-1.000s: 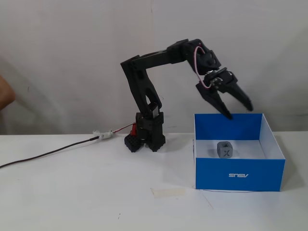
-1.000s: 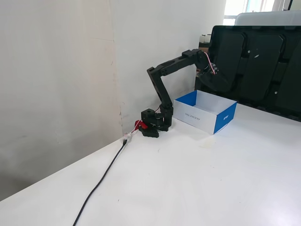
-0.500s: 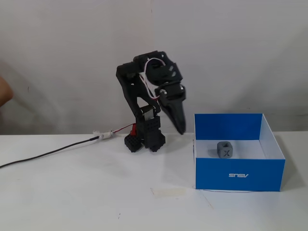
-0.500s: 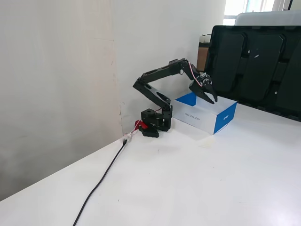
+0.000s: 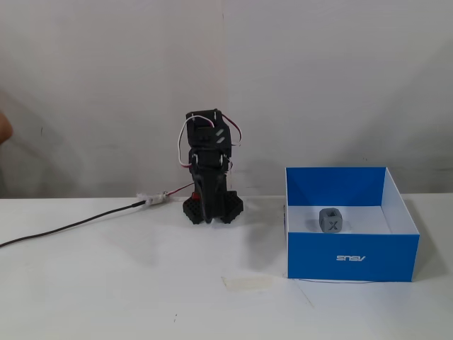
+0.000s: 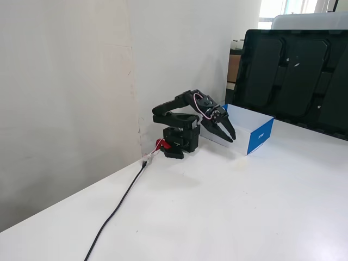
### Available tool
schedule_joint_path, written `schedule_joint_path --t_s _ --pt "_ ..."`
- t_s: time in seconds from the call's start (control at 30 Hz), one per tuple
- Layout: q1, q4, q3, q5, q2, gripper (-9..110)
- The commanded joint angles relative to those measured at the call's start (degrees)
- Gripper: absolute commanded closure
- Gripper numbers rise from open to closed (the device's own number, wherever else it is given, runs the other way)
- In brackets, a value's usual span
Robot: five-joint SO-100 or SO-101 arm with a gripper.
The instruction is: Pick the gray block and keep it in the box.
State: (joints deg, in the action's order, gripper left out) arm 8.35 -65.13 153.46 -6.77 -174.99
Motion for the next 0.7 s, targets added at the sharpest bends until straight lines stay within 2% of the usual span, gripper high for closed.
schedule_joint_path --t_s 0.0,0.1,0.3,0.67 --pt "-2.7 2.3 2.9 1.7 -5.4 101" --pt "-4.0 2.2 10.5 3.0 -14.2 101" --pt "-5.0 -0.4 15.6 4.4 -20.9 101" --pt "-6.5 0.3 20.3 4.7 -21.4 101"
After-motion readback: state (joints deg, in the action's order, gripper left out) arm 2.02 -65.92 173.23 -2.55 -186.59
